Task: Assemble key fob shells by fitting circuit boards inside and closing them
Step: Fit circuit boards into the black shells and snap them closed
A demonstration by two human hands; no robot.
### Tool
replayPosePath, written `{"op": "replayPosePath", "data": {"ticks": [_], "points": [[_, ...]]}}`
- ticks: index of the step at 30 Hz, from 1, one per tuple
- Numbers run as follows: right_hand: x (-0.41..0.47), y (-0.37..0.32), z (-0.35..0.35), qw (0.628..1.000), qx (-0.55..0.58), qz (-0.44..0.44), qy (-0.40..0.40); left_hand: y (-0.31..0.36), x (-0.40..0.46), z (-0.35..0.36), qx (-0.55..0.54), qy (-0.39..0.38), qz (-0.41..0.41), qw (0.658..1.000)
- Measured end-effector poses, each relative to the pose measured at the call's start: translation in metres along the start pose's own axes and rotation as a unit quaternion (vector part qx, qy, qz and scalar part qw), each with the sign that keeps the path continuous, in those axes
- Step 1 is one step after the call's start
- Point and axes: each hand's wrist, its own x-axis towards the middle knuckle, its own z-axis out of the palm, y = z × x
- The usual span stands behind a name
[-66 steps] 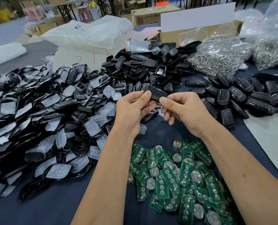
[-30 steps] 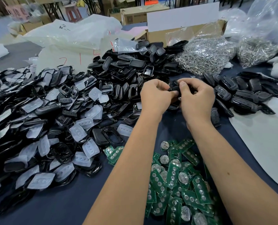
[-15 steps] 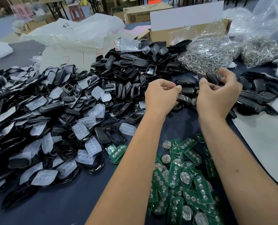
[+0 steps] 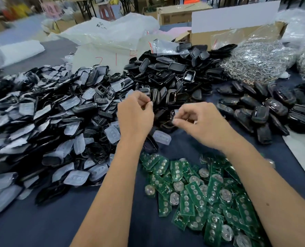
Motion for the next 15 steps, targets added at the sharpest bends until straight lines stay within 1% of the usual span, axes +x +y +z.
{"op": "replayPosePath", "data": {"ticks": [1,3,5,8,10,12,15], "points": [[0.0,-0.006,0.005,0.997,-0.006,-0.009,-0.073,-0.007,0.002,-0.009,0.02,0.02,0.008,1.0],[0.0,-0.018,0.012,0.979,-0.021,-0.006,-0.204,-0.019,0.006,-0.025,0.056,0.052,0.015,0.997],[-0.001,-0.027,0.014,0.956,-0.073,0.006,-0.284,-0.03,0.01,-0.04,0.116,0.083,0.014,0.99],[0.003,-0.043,0.019,0.926,-0.14,0.016,-0.351,-0.047,0.015,-0.062,0.228,0.135,-0.022,0.964],[0.006,-0.049,0.022,0.913,-0.158,0.014,-0.376,-0.055,0.019,-0.072,0.265,0.118,-0.064,0.955],[0.011,-0.052,0.022,0.908,-0.143,0.014,-0.392,-0.061,0.021,-0.079,0.294,0.085,-0.087,0.948],[0.019,-0.052,0.021,0.908,-0.093,0.022,-0.409,-0.062,0.025,-0.085,0.303,0.088,-0.082,0.945]]}}
